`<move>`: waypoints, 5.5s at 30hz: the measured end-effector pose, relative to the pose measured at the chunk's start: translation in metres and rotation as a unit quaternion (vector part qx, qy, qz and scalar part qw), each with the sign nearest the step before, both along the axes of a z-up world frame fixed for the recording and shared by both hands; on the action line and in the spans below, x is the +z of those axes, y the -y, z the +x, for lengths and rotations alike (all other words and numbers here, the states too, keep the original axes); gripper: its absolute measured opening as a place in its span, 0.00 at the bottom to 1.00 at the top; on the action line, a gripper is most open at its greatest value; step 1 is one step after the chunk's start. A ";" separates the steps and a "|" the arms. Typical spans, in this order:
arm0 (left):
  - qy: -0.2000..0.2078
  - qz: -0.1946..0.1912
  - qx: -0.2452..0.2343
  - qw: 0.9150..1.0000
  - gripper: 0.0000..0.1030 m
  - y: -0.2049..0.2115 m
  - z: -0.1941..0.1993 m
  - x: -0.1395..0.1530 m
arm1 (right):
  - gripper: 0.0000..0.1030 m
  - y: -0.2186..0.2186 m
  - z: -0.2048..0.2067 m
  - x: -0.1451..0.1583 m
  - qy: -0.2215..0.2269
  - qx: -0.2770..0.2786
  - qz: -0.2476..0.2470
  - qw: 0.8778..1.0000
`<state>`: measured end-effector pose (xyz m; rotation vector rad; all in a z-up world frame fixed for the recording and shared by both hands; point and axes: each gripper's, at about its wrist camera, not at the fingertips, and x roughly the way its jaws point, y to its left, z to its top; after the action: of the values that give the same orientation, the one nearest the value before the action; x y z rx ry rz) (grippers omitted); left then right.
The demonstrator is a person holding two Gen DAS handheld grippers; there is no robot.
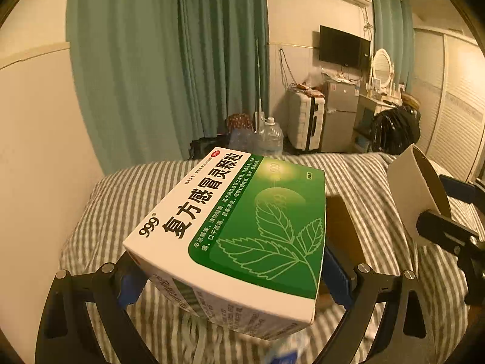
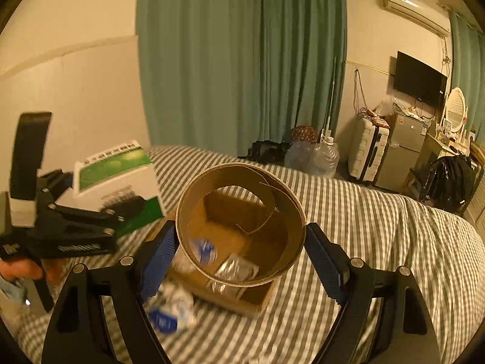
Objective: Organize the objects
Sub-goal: 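Grasp the green medicine box with the left tool while the right tool grasps the tape roll, then drop the medicine box and tape roll into the cardboard box, then grasp the tissue pack with the left tool while the right tool grasps the white tube, then lower the tissue pack and white tube into the box and open both tools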
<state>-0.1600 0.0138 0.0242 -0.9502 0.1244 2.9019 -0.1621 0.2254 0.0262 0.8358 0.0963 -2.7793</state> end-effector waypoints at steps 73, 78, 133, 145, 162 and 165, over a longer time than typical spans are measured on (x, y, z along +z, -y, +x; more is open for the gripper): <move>0.155 -0.023 -0.001 0.988 1.00 -0.030 0.093 -0.195 | 0.25 -0.051 0.093 -0.215 0.246 -0.033 0.029 0.968; 0.144 -0.058 -0.010 0.988 1.00 -0.046 0.064 -0.200 | 0.25 -0.053 0.095 -0.216 0.244 -0.030 0.026 0.969; 0.013 -0.010 -0.068 0.998 0.61 -0.040 -0.043 -0.050 | 0.25 0.020 -0.059 -0.049 0.076 -0.012 -0.059 0.995; 0.065 -0.014 -0.078 0.995 0.70 -0.045 -0.060 -0.093 | 0.29 0.009 -0.069 -0.085 0.102 -0.042 -0.064 0.992; -0.049 -0.027 0.003 0.998 1.00 0.046 0.043 -0.001 | 0.81 0.013 0.046 0.014 -0.002 -0.062 -0.053 0.997; -0.048 -0.018 0.030 0.998 1.00 0.066 0.059 -0.015 | 0.82 0.023 0.061 -0.004 0.004 -0.056 -0.043 0.998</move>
<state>-0.1005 -0.0517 0.0092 -0.8327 0.1571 3.0102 -0.1013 0.2023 0.0226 0.8549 -0.0727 -2.8599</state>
